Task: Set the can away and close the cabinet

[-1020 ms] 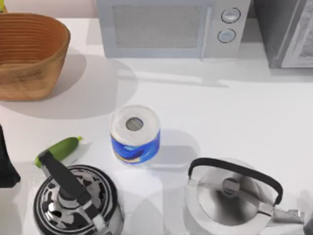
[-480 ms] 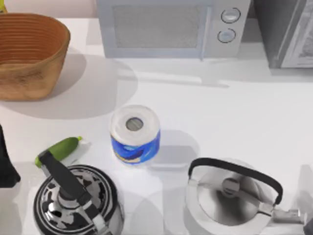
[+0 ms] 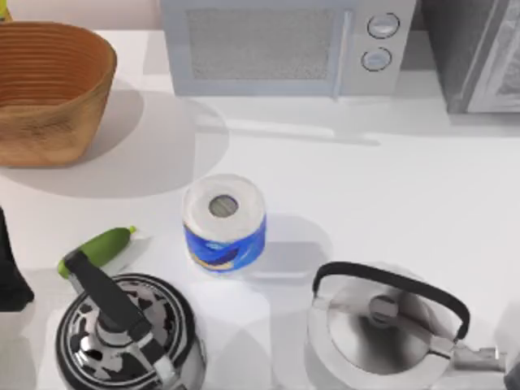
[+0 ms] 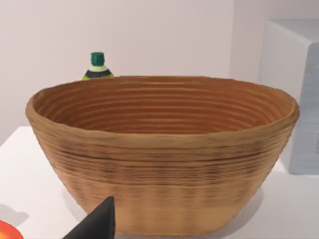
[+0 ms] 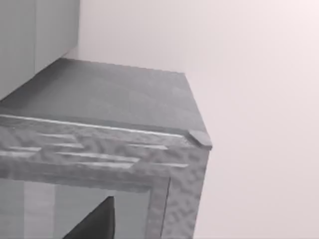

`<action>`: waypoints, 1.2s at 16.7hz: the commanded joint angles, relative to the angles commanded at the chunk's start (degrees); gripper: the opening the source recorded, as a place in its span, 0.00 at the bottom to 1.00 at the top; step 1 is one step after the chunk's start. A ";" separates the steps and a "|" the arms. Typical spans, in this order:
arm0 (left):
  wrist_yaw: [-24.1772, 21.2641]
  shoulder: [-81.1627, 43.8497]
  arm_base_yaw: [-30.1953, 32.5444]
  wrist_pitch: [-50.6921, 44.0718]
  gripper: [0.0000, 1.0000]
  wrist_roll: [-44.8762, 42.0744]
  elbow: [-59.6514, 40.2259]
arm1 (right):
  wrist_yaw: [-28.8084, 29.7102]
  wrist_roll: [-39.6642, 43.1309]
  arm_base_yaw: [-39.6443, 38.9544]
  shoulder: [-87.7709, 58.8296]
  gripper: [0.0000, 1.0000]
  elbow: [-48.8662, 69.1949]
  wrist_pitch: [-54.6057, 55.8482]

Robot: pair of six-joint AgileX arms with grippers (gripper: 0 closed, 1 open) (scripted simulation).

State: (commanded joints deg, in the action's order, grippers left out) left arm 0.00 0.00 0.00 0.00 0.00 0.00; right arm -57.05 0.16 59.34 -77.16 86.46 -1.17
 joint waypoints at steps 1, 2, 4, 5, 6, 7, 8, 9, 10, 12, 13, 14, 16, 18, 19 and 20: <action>0.00 0.00 0.00 0.00 1.00 0.00 0.00 | -0.32 -0.14 0.04 0.11 1.00 2.96 -4.05; 0.00 0.00 0.00 0.00 1.00 0.00 0.00 | -0.65 -0.31 0.08 0.16 1.00 5.62 -7.75; 0.00 0.00 0.00 0.00 1.00 0.00 0.00 | -1.29 -0.70 0.18 0.15 1.00 9.80 -14.06; 0.00 0.00 0.00 0.00 1.00 0.00 0.00 | -1.57 -0.89 0.24 0.12 1.00 11.27 -16.53; 0.00 0.00 0.00 0.00 1.00 0.00 0.00 | -1.81 -1.07 0.28 0.10 1.00 12.36 -18.48; 0.00 0.00 0.00 0.00 1.00 0.00 0.00 | -1.99 -1.21 0.29 0.09 1.00 13.13 -19.88; 0.00 0.00 0.00 0.00 1.00 0.00 0.00 | -2.09 -1.31 0.30 0.09 1.00 13.60 -20.73; 0.00 0.00 0.00 0.00 1.00 0.00 0.00 | -2.13 -1.35 0.29 0.10 1.00 13.78 -21.04; 0.00 0.00 0.00 0.00 1.00 0.00 0.00 | -2.13 -1.35 0.29 0.10 1.00 13.78 -21.04; 0.00 0.00 0.00 0.00 1.00 0.00 0.00 | -2.13 -1.35 0.29 0.10 1.00 13.78 -21.04; 0.00 0.00 0.00 0.00 1.00 0.00 0.00 | -2.09 -1.33 0.07 0.02 1.00 13.72 -20.87; 0.00 0.00 0.00 0.00 1.00 0.00 0.00 | -2.03 -1.33 0.01 0.02 1.00 13.73 -20.87; 0.00 0.00 0.00 0.00 1.00 0.00 0.00 | -0.32 -1.32 -1.69 -0.10 1.00 13.93 -21.00; 0.00 0.00 0.00 0.00 1.00 0.00 0.00 | 3.70 -1.32 -5.73 -0.31 1.00 14.33 -21.28; 0.00 0.00 0.00 0.00 1.00 0.00 0.00 | 6.56 -1.31 -8.63 -0.43 1.00 14.57 -21.46; 0.00 0.00 0.00 0.00 1.00 0.00 0.00 | 10.00 -1.31 -12.08 -0.54 1.00 14.81 -21.66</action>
State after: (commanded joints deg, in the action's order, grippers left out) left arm 0.00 0.00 0.00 0.00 0.00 0.00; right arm -47.05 -1.14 47.26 -77.70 101.27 -22.83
